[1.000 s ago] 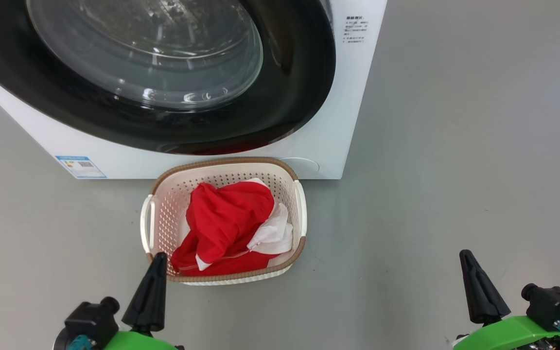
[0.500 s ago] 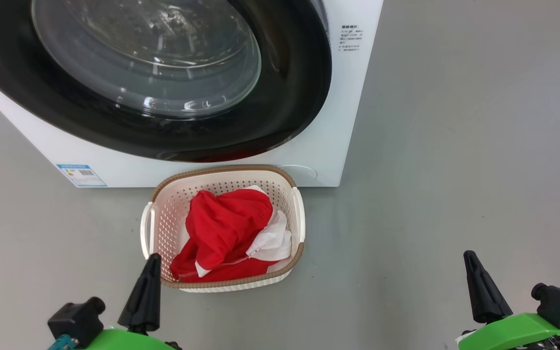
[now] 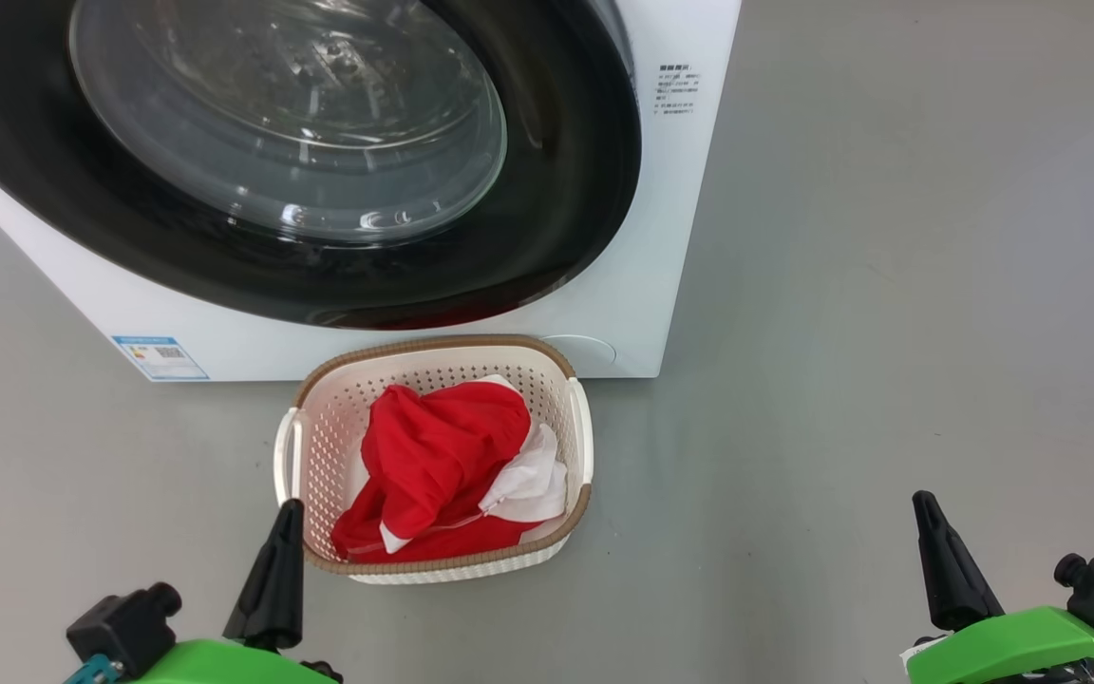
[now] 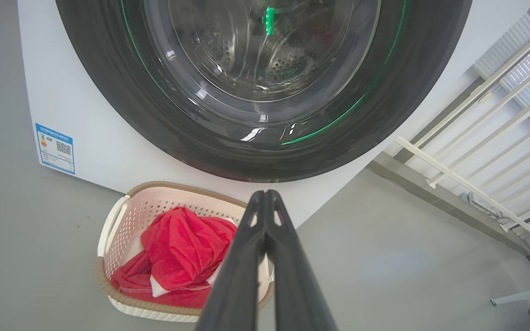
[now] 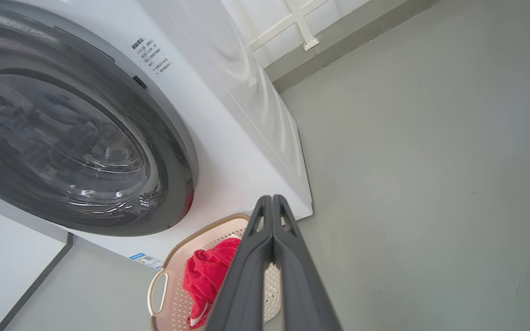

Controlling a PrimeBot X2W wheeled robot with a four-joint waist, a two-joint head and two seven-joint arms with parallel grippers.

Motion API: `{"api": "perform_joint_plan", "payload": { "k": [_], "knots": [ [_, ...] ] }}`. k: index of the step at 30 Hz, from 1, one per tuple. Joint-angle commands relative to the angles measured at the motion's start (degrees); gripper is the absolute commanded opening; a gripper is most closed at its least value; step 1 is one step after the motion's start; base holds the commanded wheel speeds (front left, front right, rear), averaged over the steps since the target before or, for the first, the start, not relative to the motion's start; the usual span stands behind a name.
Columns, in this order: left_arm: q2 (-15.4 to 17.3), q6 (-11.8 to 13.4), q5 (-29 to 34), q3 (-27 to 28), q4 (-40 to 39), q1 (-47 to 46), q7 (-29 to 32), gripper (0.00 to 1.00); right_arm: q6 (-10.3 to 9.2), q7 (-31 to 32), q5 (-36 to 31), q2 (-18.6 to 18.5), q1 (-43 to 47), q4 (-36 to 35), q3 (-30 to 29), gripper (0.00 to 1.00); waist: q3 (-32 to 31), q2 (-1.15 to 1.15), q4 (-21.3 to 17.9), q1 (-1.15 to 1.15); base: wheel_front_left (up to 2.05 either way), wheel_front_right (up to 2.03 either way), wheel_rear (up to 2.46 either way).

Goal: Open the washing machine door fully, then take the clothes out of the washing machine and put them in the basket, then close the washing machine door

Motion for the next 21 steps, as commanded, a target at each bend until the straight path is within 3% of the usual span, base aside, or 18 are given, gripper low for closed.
{"api": "perform_joint_plan", "payload": {
  "k": [1,21],
  "knots": [
    [0.9,-0.1,-1.7,0.9,-1.2,-0.2,0.2,0.00,-0.02,0.3,1.3,-0.8,-1.7,-1.4,0.0,0.00,-0.1,0.00,0.0,-0.01,0.00,0.00,0.00],
    [1.5,-0.2,-14.4,1.9,-1.5,-0.2,3.1,0.00,-0.03,3.4,12.5,-1.1,-2.8,-1.7,-0.4,0.00,-2.0,0.00,-0.5,-0.01,0.00,0.00,0.00]
  ]
}}
